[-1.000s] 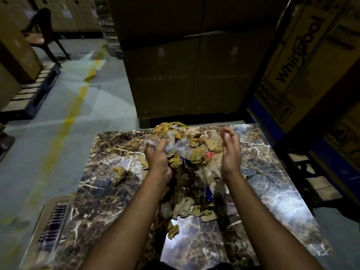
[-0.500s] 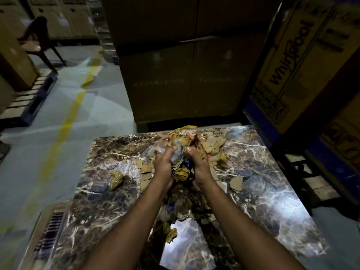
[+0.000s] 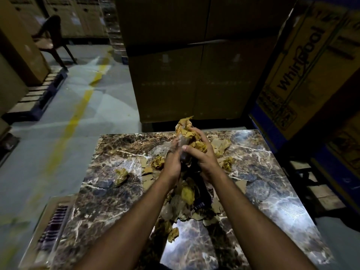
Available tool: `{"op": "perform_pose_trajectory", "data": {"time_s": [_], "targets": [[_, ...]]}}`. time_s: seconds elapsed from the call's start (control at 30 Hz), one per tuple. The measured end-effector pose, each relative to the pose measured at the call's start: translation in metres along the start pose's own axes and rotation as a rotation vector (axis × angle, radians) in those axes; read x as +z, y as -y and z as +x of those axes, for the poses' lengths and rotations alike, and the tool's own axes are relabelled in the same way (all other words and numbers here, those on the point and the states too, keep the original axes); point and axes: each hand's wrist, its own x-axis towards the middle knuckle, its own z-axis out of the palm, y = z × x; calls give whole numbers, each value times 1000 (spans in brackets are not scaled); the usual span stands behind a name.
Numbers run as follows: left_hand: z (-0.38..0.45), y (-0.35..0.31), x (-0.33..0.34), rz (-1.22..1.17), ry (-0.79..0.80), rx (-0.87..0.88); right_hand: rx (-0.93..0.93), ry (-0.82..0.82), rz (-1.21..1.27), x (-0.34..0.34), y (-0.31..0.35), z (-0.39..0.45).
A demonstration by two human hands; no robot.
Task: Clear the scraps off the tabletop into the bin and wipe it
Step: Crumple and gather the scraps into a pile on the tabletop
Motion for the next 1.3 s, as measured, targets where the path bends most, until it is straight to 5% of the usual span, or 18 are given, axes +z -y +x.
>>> {"op": "perform_pose_trajectory", "data": {"time_s": [0.17,0.3,0.43,0.6,0.7,0.8,1.03,1.23,1.3], "targets": [[-2,-12,-1,282,34,20,90,-176,69,-4,1,2],[9,-16,-15,134,291,114,206,-267,137,-6,-3,8],[15,-13,-23,89,295,169,268,-166,266,-13,22,8],[20,14,-33,620,241,185,99,62,598,-29,58,16],[28,36,-36,697,132,227,46,70,668,-35,66,19],[30,40,-43,575,122,180,3,37,703,-46,69,17],[16,41,-13,332,463,-153,-68,-81,844,-44,50,11],[16,33,-2,-174,33,-120,52,-46,712,-43,30,-3],[19,26,-5,-333,-1,-123,140,-79,651,-44,22,-6]]}}
